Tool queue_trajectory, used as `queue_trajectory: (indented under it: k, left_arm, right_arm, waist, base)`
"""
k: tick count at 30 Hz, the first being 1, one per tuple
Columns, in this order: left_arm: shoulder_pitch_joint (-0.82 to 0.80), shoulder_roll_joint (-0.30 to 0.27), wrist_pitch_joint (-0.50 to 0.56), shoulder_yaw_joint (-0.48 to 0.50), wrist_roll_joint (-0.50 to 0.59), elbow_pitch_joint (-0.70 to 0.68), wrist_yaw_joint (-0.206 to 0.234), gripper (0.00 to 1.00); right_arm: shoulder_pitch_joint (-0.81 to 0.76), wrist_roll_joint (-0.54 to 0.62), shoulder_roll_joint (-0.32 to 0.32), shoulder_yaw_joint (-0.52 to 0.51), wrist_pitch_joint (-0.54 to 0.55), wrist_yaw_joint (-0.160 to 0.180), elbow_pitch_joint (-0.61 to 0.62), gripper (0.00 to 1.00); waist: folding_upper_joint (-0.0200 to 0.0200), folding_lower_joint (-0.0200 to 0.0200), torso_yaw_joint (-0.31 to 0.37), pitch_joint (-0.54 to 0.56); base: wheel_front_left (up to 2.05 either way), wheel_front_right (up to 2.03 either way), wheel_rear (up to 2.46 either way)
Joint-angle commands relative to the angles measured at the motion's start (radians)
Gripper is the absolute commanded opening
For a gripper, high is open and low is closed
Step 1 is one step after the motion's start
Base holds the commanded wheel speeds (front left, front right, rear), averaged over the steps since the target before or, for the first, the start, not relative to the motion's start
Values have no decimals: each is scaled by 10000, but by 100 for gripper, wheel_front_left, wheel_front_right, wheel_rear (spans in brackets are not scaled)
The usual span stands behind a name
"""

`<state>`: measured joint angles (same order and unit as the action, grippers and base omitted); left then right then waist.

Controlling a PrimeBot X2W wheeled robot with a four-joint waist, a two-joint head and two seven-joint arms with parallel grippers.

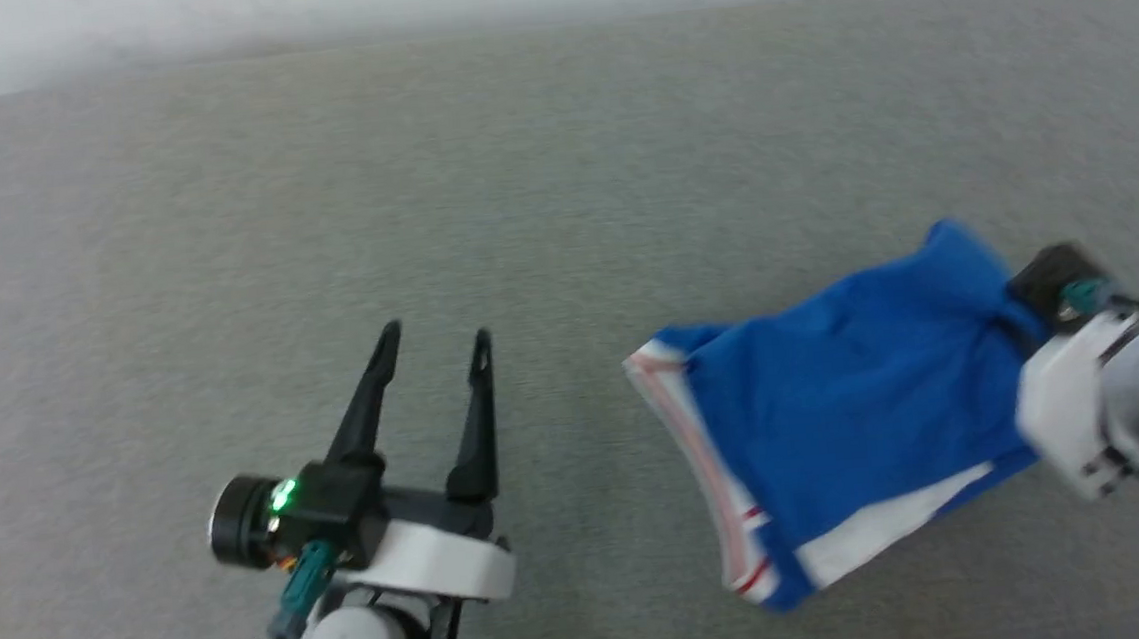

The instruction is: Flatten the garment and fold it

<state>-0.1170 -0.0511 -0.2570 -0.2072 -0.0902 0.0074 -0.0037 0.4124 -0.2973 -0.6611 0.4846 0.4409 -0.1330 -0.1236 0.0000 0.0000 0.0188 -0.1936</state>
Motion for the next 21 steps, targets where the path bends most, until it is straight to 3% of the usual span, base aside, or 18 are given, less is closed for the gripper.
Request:
queue_trajectory:
  k: [1,6,11,21]
  left_arm:
    - [-262,9,-47,-80,-40,-42,86,100]
    - [-949,9,-47,-450,31,-55,92,100]
    - [-1630,9,-47,-784,63,-255,-39,100]
    - [-2358,9,-47,-1107,429,-730,-156,100]
  right_arm:
    - [278,112,-285,38,42,23,58,0]
    - [1084,310,-1585,170,-152,23,-160,0]
    - [1620,437,-2392,-294,-1054,23,-1157,0]
    - [2112,1057,-2497,-2279,-3255,23,-4353,0]
  waist:
    - [0,0,1063,-648]
    - [0,0,1730,-1516]
    - [0,0,1879,-2463]
    - [0,0,1438,-3874]
  base:
    - [0,0,0]
    - [0,0,0]
    - [0,0,0]
    - [0,0,0]
